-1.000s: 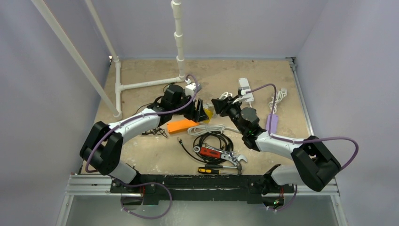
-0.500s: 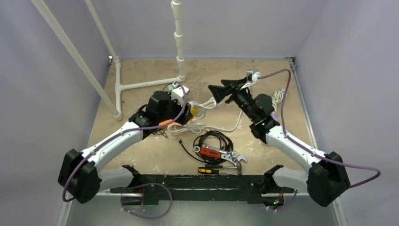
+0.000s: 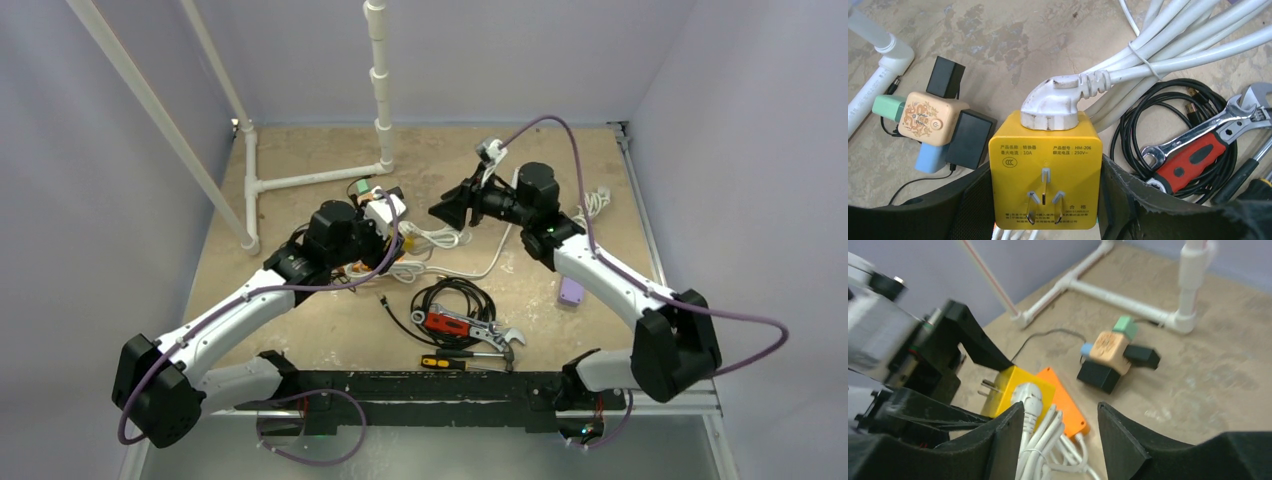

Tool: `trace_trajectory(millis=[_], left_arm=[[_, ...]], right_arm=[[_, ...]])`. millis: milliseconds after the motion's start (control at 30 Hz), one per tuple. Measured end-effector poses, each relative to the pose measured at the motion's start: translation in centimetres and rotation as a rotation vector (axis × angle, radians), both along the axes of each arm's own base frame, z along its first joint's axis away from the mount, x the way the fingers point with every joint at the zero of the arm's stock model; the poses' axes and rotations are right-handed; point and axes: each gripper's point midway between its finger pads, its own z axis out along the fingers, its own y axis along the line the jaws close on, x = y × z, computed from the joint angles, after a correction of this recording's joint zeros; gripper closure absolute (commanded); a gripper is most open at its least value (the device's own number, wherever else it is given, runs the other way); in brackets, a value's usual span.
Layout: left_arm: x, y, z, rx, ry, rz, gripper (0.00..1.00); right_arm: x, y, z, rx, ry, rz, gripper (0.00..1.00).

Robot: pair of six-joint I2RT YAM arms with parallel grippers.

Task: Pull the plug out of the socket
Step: Remove the plug from the socket.

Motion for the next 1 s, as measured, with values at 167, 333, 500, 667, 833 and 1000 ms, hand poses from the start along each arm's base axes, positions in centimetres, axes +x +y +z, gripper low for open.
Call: trace_trajectory(millis=[167,333,500,667,833,1000], left_arm=[[-0.8,-0.5,-0.4,0.044,-0.015,-0.055,1.00],[-1.9,-1.1,-0.9,0.074,-0.013,-0.125,1.00],[-2.4,-1.5,-1.5,0.089,-0.005,-0.166,1.00],[-2.5,-1.2,-1.9,0.108,0.003,-0.167,1.00],[-2.3,-1.1,-1.9,0.115,-0.003,-0.153,1.00],[-2.4,-1.2,-1.9,0.118,-0.005,-0.157,1.00]], right_arm=[[-1.2,2.1,-5.0,-0.077,0.119,0.112,0.48],[-3.0,3.7,-5.7,-0.082,0.133,0.204,0.56],[-3.4,4.2,-6.6,-0.091,0.148,0.236,0.58],[-3.6,4.4,-7.6,-0.105,0.173,0.248,0.55],[-4.6,4.0,-8.4,-0.113,0.194,0.251,0.52],[-5.6,3.5,-8.8,-0.115,0.206,0.255,0.51]])
